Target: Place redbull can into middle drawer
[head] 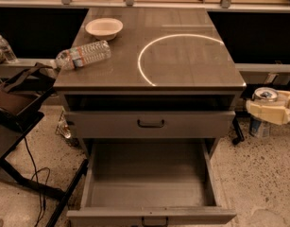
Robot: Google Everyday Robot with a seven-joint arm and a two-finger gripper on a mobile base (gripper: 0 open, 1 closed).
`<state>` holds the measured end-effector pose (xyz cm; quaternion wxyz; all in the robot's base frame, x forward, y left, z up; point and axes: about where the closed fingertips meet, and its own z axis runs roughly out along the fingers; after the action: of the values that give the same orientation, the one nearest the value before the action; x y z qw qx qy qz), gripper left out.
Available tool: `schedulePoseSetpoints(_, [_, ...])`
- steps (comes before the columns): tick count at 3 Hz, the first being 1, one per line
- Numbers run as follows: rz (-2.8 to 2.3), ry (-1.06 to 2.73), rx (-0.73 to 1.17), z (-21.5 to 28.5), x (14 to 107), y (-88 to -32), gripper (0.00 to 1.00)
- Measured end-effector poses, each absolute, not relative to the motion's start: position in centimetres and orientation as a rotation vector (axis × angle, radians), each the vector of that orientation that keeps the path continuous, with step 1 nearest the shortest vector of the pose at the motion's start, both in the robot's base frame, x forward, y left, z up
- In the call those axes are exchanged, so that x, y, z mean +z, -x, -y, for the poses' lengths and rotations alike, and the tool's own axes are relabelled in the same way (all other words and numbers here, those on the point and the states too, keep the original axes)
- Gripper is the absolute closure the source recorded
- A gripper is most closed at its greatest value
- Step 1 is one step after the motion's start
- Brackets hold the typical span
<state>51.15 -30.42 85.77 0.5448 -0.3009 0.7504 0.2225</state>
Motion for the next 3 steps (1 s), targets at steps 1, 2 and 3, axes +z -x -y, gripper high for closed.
schedulePoseSetpoints(1, [-1.780,0.714,0.528,30.4,85.8,-51.2,1.00])
schedulePoseSetpoints(2, [-1.764,0.764,0.567,28.9,82.5,-50.0,1.00])
schedulePoseSetpoints(3, [-1.626,0.885,0.738,25.0,74.1,-46.8,1.00])
